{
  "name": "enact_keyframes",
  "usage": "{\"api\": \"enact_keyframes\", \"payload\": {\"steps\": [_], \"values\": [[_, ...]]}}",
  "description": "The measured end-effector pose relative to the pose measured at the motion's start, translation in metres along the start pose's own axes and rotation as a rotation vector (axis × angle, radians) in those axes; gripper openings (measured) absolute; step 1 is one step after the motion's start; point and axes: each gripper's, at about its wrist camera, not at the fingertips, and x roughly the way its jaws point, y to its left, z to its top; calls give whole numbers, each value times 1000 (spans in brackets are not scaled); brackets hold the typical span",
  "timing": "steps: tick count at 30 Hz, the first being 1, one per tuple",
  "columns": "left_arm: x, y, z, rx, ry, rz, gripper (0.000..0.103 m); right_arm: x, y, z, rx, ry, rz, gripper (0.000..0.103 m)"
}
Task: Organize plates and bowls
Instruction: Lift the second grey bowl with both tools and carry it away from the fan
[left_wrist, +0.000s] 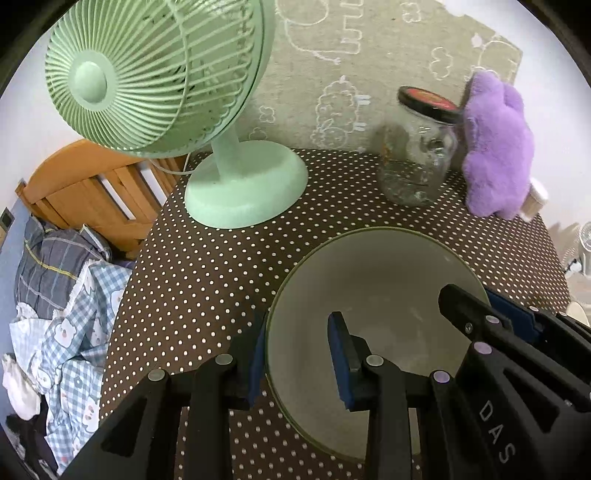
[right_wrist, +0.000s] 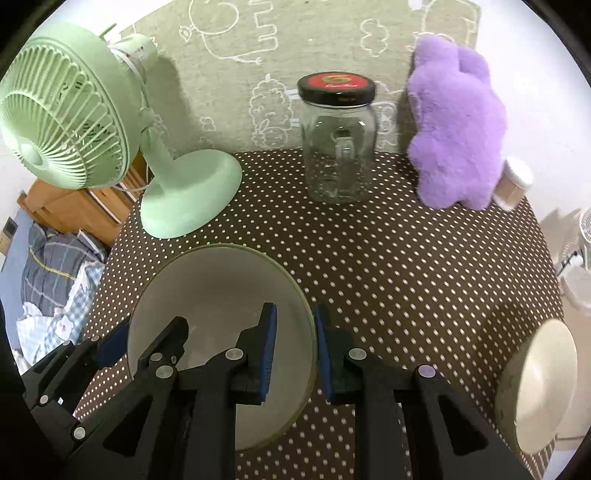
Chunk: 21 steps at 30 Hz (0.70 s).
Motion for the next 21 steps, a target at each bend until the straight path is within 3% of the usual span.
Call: {"api": "enact_keyframes", "payload": {"steps": [11, 21], "values": [[-50, -4, -7, 47, -43, -37, 31, -55, 1, -17, 47, -47, -36, 25], [-93, -3, -34, 86, -76, -77, 31, -106, 7, -47, 80, -84, -76, 25]]}}
